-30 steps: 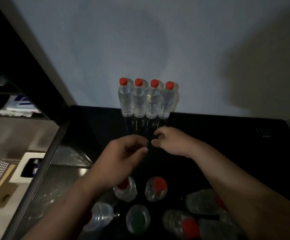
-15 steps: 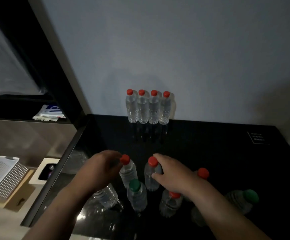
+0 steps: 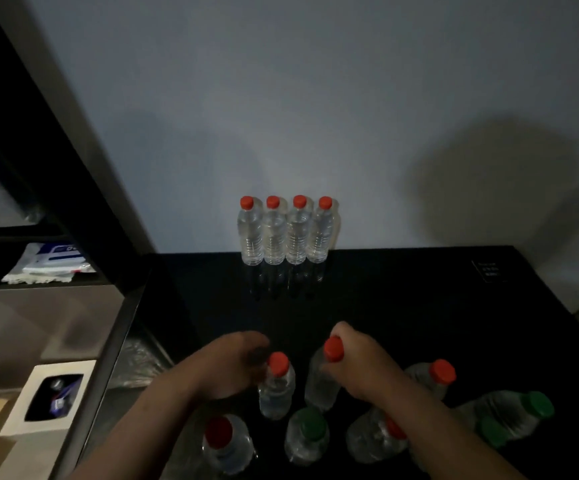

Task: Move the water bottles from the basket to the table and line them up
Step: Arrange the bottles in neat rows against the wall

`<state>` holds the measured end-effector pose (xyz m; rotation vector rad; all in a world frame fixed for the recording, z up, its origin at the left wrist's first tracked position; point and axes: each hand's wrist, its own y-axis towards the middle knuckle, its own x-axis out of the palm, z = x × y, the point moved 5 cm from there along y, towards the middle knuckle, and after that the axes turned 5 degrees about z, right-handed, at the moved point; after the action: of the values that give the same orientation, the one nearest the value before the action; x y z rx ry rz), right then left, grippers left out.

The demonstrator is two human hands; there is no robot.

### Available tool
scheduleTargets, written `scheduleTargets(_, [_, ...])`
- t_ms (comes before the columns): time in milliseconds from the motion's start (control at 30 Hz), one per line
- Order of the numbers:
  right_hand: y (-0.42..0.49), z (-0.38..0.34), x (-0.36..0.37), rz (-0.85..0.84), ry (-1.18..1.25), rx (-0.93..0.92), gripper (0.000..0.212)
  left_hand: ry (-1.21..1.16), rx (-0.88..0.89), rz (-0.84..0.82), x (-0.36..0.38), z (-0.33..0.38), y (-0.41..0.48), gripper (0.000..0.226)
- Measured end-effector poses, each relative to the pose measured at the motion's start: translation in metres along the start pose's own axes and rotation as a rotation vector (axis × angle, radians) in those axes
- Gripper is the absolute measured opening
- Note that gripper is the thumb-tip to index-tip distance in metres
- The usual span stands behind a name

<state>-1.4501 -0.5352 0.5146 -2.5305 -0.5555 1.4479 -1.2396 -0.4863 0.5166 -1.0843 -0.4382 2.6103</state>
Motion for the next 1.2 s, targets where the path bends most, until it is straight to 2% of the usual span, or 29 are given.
scheduleTargets(67, [0.006, 0.0, -0.001, 0.049, 0.041, 0.06, 0.03, 0.158, 0.071, -0.049, -0.002, 0.007, 0.007, 0.019])
scheduleTargets(100, [0.008, 0.001, 0.0, 0.051, 0.066, 0.076, 0.032, 0.19, 0.102, -0.073, 0.0, 0.009, 0.011, 0.014])
scheduleTargets(200, [0.012, 0.002, 0.005, 0.038, 0.137, 0.095, 0.032, 0.208, 0.115, -0.125, 0.01, 0.009, 0.021, 0.041])
scheduleTargets(333, [0.021, 0.005, 0.005, 0.064, 0.173, 0.132, 0.032, 0.2, 0.134, -0.127, 0.014, 0.0, 0.035, 0.039])
scheduleTargets(400, [0.032, 0.008, 0.001, 0.079, 0.172, 0.163, 0.032, 0.158, 0.098, -0.061, 0.005, -0.006, 0.043, 0.034])
scheduleTargets(533, [0.07, 0.01, -0.014, 0.079, 0.215, 0.231, 0.034, 0.059, -0.062, 0.174, -0.027, -0.026, 0.057, 0.032])
scheduleTargets(700, [0.121, 0.012, -0.045, 0.157, 0.142, 0.208, 0.035, -0.046, -0.157, 0.39, -0.074, -0.047, 0.082, 0.02])
scheduleTargets(833, [0.166, 0.017, -0.079, 0.322, 0.145, 0.209, 0.035, -0.017, -0.179, 0.574, -0.116, -0.058, 0.116, 0.022])
scheduleTargets(967, [0.216, 0.023, -0.102, 0.463, 0.161, 0.185, 0.039, 0.001, -0.171, 0.712, -0.15, -0.071, 0.152, 0.015])
scheduleTargets(1200, [0.285, 0.033, -0.113, 0.509, 0.252, 0.075, 0.036, -0.034, -0.177, 0.846, -0.187, -0.077, 0.216, 0.022])
